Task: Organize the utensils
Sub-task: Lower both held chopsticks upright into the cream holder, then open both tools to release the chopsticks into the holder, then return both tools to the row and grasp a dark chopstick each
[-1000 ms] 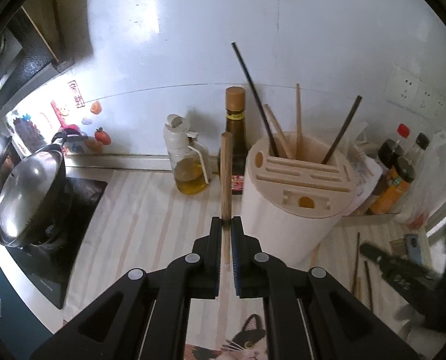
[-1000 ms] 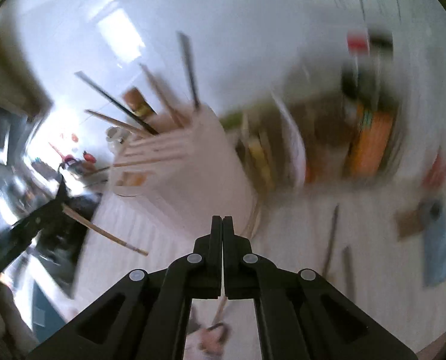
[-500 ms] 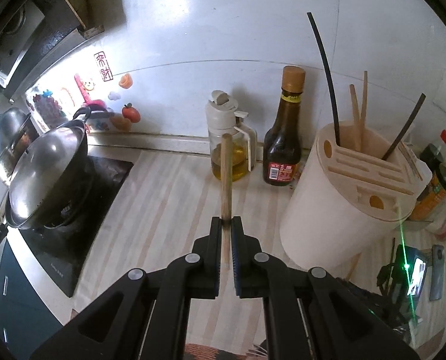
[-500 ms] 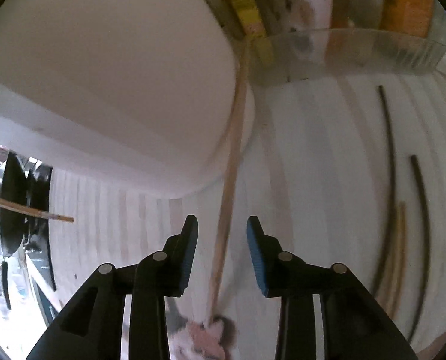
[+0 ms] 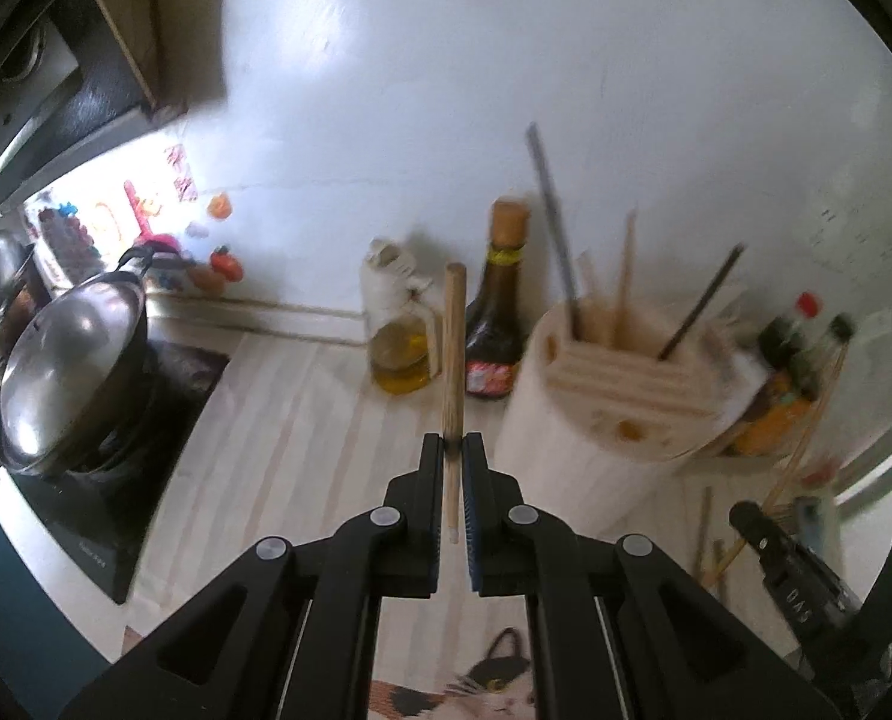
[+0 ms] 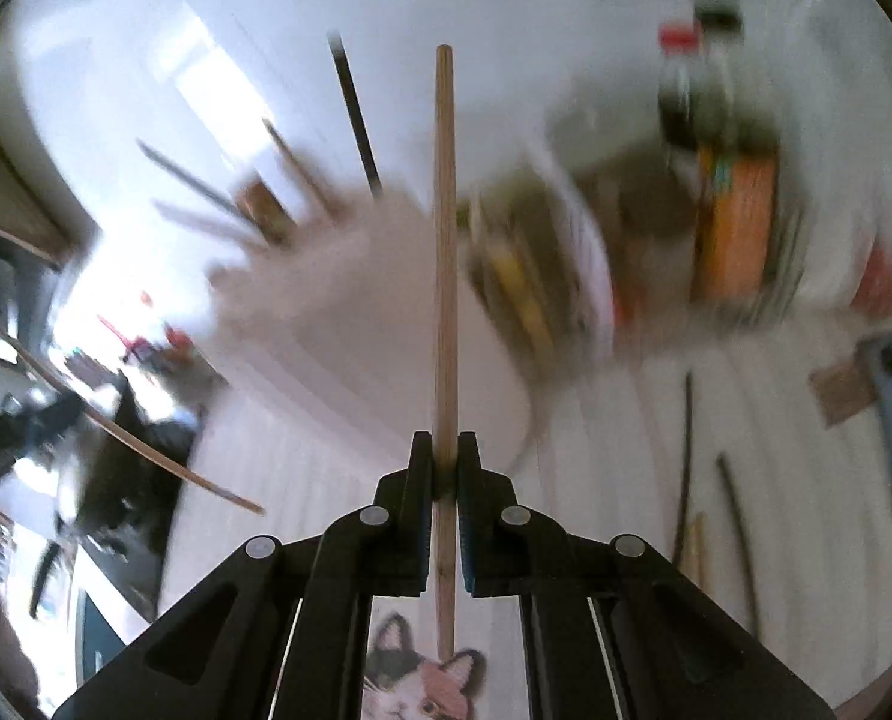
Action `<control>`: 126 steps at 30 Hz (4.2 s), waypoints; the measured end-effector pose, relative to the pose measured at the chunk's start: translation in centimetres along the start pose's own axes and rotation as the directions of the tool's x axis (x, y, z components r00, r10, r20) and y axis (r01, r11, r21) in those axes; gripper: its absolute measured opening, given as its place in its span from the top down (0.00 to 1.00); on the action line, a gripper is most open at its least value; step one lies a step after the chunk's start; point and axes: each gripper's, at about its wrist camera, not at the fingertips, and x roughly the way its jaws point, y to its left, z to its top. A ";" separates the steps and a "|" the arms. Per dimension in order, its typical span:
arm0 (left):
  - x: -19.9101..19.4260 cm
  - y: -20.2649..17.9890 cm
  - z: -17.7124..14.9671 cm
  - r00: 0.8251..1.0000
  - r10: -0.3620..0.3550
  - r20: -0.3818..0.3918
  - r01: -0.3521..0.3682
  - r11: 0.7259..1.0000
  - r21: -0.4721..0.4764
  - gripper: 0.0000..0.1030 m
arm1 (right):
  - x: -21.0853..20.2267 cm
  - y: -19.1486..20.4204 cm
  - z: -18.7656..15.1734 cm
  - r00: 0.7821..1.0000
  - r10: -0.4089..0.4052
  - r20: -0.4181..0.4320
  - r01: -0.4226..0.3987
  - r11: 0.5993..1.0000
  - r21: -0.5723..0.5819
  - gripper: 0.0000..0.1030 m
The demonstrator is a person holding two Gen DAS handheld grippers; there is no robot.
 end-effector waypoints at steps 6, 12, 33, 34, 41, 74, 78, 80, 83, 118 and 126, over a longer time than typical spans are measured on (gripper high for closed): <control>-4.4 -1.7 4.1 0.990 -0.096 0.099 0.096 0.995 0.003 0.96 | -5.6 1.7 5.7 0.985 0.089 0.150 -0.087 0.996 -0.017 0.93; -6.4 -3.3 8.9 0.970 -0.175 0.166 0.174 0.985 0.019 0.96 | -6.2 5.0 10.9 0.965 0.123 0.231 -0.109 0.991 -0.073 0.93; 5.2 -7.7 13.4 0.958 -0.285 -0.041 0.286 0.958 0.034 0.96 | 1.5 6.4 15.7 0.960 0.080 0.269 -0.043 0.989 -0.143 0.93; 5.4 -7.8 13.3 0.957 -0.287 -0.048 0.288 0.957 0.034 0.96 | 1.7 6.4 15.7 0.960 0.081 0.266 -0.043 0.988 -0.147 0.93; 6.5 -8.2 13.0 0.954 -0.291 -0.077 0.294 0.955 0.036 0.96 | 2.9 5.9 15.5 0.961 0.097 0.259 -0.058 0.986 -0.154 0.93; 8.2 -7.3 12.2 0.948 -0.293 -0.124 0.292 0.956 -0.023 0.96 | 1.6 5.1 14.4 0.939 0.178 0.294 -0.125 0.974 -0.190 0.93; 8.3 -7.2 12.2 0.944 -0.303 -0.133 0.302 0.953 -0.028 0.96 | 1.2 5.4 14.7 0.930 0.183 0.319 -0.127 0.974 -0.189 0.93; 8.4 -7.3 12.1 0.941 -0.307 -0.141 0.306 0.951 -0.029 0.96 | 1.2 5.7 14.8 0.927 0.184 0.328 -0.123 0.973 -0.197 0.93; 8.6 -7.5 11.9 0.938 -0.310 -0.155 0.309 0.951 -0.026 0.96 | 1.7 6.0 14.8 0.927 0.171 0.334 -0.102 0.971 -0.216 0.93; 0.4 -6.3 9.2 0.995 -0.085 0.051 0.081 0.994 0.075 0.00 | -6.6 0.0 12.2 0.957 0.010 0.288 -0.005 1.000 -0.019 0.13; 2.0 -9.7 0.0 0.994 -0.077 -0.079 0.090 0.979 0.181 0.00 | -8.0 -7.6 5.8 0.983 -0.167 0.076 0.163 0.985 0.060 0.11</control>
